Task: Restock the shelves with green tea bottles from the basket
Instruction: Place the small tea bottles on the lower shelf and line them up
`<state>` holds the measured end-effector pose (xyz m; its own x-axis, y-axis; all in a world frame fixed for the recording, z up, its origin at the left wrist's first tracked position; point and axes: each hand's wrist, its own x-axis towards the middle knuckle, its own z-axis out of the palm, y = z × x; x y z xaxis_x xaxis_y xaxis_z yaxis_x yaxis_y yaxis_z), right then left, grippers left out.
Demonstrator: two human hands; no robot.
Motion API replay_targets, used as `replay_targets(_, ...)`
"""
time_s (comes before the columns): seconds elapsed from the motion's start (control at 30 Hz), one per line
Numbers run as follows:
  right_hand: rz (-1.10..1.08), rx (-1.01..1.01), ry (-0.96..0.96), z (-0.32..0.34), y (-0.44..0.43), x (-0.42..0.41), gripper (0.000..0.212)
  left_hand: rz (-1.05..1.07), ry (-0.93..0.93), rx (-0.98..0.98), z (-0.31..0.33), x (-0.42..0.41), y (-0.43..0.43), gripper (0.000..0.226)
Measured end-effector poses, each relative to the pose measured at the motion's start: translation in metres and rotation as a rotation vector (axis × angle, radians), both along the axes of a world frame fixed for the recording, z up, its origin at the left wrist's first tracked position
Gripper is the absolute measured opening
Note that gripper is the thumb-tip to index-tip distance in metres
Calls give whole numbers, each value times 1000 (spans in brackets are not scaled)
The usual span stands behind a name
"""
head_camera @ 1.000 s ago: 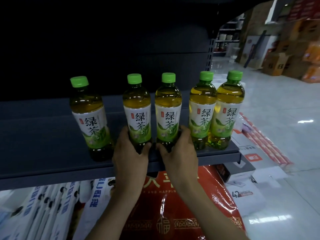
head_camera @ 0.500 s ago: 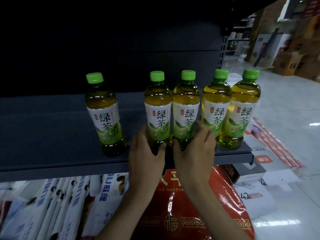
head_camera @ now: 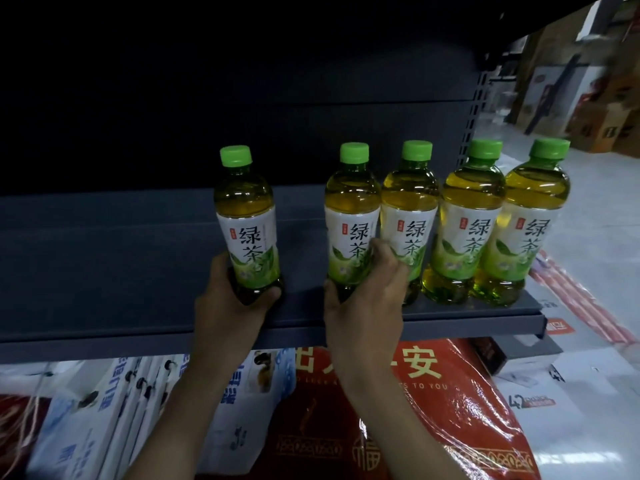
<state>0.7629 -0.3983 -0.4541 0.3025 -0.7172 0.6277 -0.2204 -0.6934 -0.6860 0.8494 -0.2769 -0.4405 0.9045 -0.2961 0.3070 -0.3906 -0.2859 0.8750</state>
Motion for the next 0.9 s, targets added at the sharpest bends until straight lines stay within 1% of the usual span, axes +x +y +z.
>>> replay_targets(0.17, -20, -55, 25, -6, -1, -1, 78, -67, 2, 5, -1, -7, -15, 69)
replay_targets(0.3, 8, -36, 0, -7, 0, -3, 77, -138, 17, 21, -1, -15, -29, 68)
replay_targets(0.43, 17, -21, -1, -8, -3, -5, 76, -164, 11, 22, -4, -21, -36, 68)
replay_targets(0.57, 49, -18, -41, -12, -6, -7, 69, -187, 6, 58, -2, -22, -37, 69)
replay_targets(0.67, 72, -41, -94, -6, 2, -8, 59, -187, -70, 202, 8, -25, -26, 69)
replay_targets(0.7, 73, -57, -95, -2, 8, -8, 57, -158, -128, 284, 10, -26, -18, 69)
replay_targets(0.77, 94, -92, -96, 8, 23, -8, 53, -32, -252, 514, 21, -29, 4, 63)
replay_targets(0.83, 222, -92, -92, 19, 45, -5, 46, 104, -332, 700, 35, -34, 37, 57)
replay_targets(0.9, 436, -61, 6, 30, 78, -1, 34, 227, -420, 813, 48, -46, 86, 55)
